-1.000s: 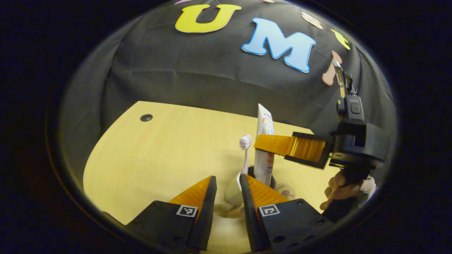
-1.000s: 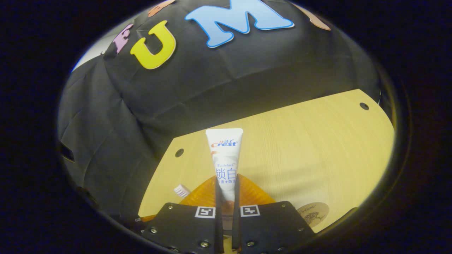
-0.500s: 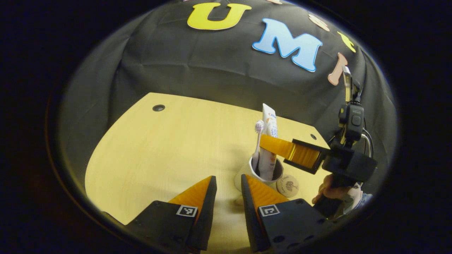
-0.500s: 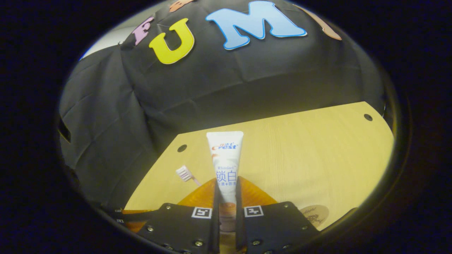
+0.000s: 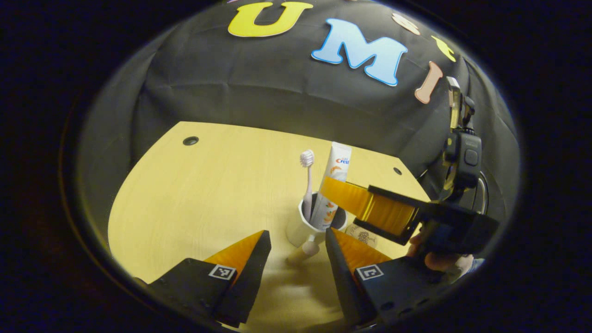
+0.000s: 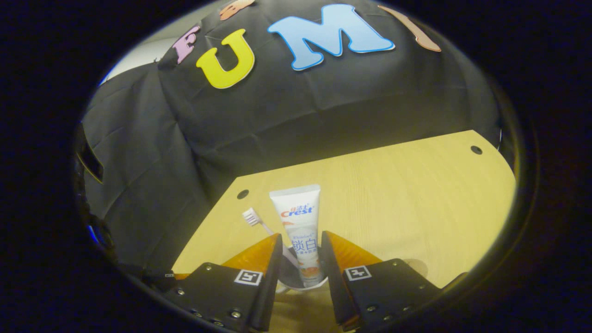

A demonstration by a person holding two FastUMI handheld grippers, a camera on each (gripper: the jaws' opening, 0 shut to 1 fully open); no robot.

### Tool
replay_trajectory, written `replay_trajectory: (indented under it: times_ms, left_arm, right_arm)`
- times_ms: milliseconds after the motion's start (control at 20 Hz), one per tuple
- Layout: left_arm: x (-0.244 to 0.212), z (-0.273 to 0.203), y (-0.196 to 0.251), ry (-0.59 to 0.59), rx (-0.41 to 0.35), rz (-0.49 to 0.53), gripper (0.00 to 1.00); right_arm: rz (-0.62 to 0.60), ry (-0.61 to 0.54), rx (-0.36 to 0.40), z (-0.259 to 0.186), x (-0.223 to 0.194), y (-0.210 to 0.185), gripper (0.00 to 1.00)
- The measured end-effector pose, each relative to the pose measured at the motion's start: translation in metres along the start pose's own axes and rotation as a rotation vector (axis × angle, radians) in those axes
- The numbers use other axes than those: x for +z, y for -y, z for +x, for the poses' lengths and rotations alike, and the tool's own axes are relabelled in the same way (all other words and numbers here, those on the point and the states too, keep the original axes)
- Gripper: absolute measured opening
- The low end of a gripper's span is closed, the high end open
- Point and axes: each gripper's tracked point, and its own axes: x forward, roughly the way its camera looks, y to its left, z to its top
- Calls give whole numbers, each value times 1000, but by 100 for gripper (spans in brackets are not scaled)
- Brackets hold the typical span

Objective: Put the toothbrush and toothpaste on the desktop into the cup, then pick up the cup and place it on the coaster on the desktop.

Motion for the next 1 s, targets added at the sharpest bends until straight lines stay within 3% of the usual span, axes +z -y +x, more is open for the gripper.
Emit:
replay_trajectory:
  times_ms: [50,100,150,350,1000]
  left_arm:
    - [0,0,1,-6,0,9,80]
    - [-1,-1,2,-11,0,20,80]
    - [-2,-1,4,-21,2,30,80]
    - [-11,4,8,-88,3,81,80]
    - [-40,46,13,-434,-24,291,80]
  right_arm:
    - [17,15,15,-5,6,-4,50]
    - [35,32,28,-11,13,-7,39]
    - [48,52,34,-17,21,-8,50]
    - [59,98,14,-42,39,9,50]
    - [186,43,-221,-104,-9,123,50]
